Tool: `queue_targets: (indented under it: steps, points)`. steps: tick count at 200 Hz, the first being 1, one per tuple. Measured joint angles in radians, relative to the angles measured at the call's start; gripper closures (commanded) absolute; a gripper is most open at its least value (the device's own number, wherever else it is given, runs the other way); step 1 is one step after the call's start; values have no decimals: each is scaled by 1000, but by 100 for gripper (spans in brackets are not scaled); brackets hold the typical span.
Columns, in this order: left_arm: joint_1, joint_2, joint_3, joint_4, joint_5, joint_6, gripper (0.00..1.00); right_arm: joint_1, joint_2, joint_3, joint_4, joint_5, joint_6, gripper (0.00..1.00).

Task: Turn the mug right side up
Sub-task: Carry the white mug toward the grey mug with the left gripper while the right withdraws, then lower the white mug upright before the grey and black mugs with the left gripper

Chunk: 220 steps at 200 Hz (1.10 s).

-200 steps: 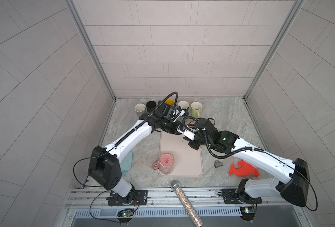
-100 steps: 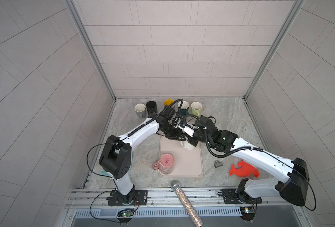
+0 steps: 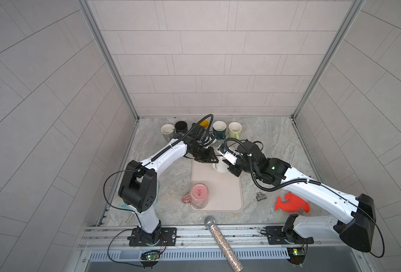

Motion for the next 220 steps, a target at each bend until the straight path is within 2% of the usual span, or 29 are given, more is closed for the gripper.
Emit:
queue_targets:
  steps: [96,164,220]
  points:
    - [128,-39,-33,34,-117,-2,100,0,-87,-16,-34,34,41,79]
    - [211,-204,-174,73,-248,-13,100,0,-93,-27,-39,34,44,79]
    - [245,-299,-344,209,-404,-56,100,-2,-93,-27,-42,35,43,79]
